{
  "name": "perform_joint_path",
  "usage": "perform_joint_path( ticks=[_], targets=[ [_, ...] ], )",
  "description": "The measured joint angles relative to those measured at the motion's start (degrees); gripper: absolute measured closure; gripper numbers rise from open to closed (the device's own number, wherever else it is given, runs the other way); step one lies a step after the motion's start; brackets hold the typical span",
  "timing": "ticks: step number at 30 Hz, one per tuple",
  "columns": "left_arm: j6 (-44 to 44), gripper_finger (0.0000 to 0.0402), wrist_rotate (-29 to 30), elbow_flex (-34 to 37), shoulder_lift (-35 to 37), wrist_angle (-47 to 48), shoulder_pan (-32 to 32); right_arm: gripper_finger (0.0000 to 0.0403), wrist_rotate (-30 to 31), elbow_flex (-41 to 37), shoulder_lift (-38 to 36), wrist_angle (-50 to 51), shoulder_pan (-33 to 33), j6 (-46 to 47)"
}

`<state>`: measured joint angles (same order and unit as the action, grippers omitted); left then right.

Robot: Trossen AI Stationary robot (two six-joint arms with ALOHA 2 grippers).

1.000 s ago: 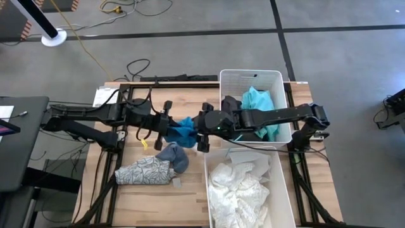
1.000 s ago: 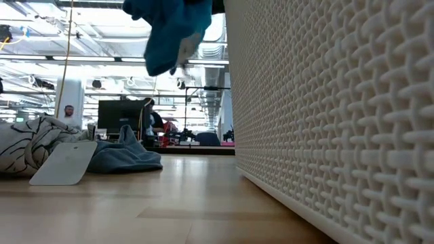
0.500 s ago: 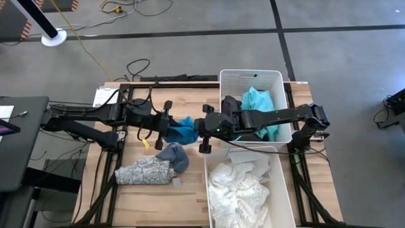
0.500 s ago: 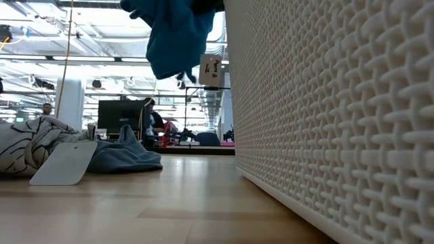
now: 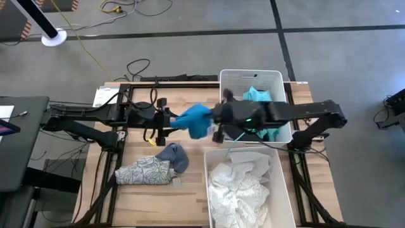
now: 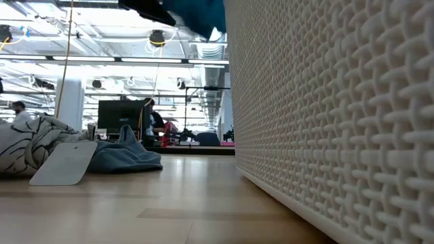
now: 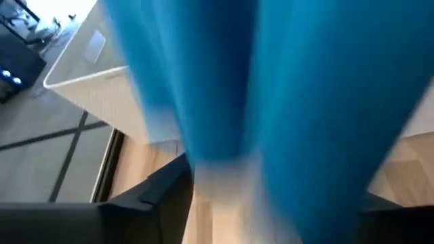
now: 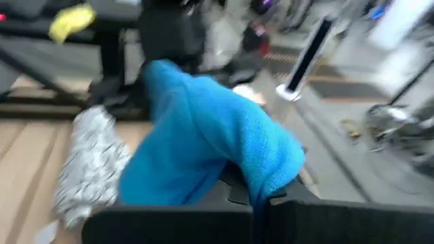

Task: Sort clothes
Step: Put the blue short into the top white laundry bin

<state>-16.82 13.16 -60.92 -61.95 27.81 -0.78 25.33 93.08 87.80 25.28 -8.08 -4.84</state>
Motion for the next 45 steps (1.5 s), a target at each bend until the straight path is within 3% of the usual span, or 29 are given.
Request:
perform_joint_path(
  ticks=[8,16,24,28,45],
  targets=[
    [3.8,0.0174,-1.7,0.0,0.0,5.3,0.0,0.0403,15.6,0.0,-8.2,3.5,-0.4,-1.7],
    [7.6,0.0173,-7.3,3.9,0.0,7.3,-0.1,0.0403,19.7,0.0,-10.8,14.7,7.2,4.8],
    [9.4,0.0173,-9.3,9.2,0.0,6.0,-2.6,0.0403,19.6,0.0,-10.0,29.8,17.8,13.2],
    [10.5,0.0173,-12.2,11.1,0.0,6.1,-5.0,0.0403,16.7,0.0,-8.6,35.7,22.2,16.6],
    [21.8,0.0173,-22.6,17.2,0.0,5.5,-20.2,0.0403,2.8,-2.6,2.5,37.1,34.7,15.5]
  ],
)
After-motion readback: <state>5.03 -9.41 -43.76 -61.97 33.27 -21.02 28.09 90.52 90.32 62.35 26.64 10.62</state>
